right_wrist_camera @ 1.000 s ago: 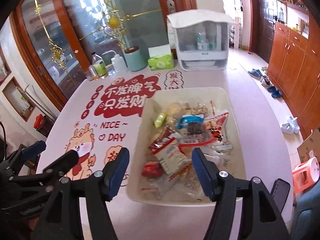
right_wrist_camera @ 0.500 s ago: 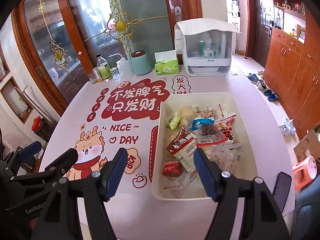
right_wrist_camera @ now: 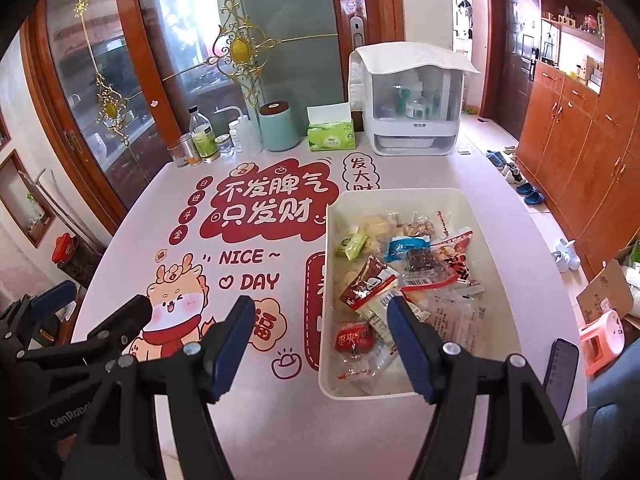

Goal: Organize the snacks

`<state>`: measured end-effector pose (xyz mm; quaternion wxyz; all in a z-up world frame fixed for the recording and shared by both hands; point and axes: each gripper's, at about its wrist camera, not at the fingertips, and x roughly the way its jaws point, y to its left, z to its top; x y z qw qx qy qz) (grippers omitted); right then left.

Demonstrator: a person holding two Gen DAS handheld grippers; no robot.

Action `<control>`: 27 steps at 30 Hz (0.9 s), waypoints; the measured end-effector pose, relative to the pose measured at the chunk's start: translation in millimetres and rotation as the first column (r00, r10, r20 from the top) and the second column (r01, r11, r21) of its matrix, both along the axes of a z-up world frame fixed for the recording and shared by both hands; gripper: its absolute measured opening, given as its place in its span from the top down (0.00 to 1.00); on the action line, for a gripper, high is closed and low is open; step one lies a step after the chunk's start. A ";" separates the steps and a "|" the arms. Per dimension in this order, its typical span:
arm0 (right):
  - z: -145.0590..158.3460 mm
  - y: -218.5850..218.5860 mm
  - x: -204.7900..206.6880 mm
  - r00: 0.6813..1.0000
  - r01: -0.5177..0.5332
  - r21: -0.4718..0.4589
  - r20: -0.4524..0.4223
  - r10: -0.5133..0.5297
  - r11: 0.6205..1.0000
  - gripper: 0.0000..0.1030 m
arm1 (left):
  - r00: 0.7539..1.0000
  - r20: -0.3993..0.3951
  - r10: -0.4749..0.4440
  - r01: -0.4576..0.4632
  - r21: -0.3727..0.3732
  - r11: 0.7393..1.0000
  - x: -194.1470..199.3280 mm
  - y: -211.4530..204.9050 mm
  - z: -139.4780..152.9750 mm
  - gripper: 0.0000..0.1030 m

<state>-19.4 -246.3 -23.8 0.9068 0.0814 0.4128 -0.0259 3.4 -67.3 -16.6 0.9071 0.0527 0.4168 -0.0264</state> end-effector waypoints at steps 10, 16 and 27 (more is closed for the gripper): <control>-0.9 1.6 -0.9 1.000 0.006 -0.002 -0.008 -0.006 1.000 0.33 | 1.000 -0.011 -0.005 0.005 -0.005 1.000 3.3 3.8 -4.6 0.02; -2.4 2.5 -1.2 1.000 0.003 -0.003 -0.007 -0.003 1.000 0.33 | 1.000 -0.006 -0.006 0.006 -0.002 1.000 2.5 3.6 -5.8 0.02; -3.3 3.1 -0.7 1.000 0.000 -0.004 -0.010 0.000 1.000 0.33 | 1.000 -0.008 -0.004 0.004 -0.002 1.000 1.3 4.3 -6.7 0.02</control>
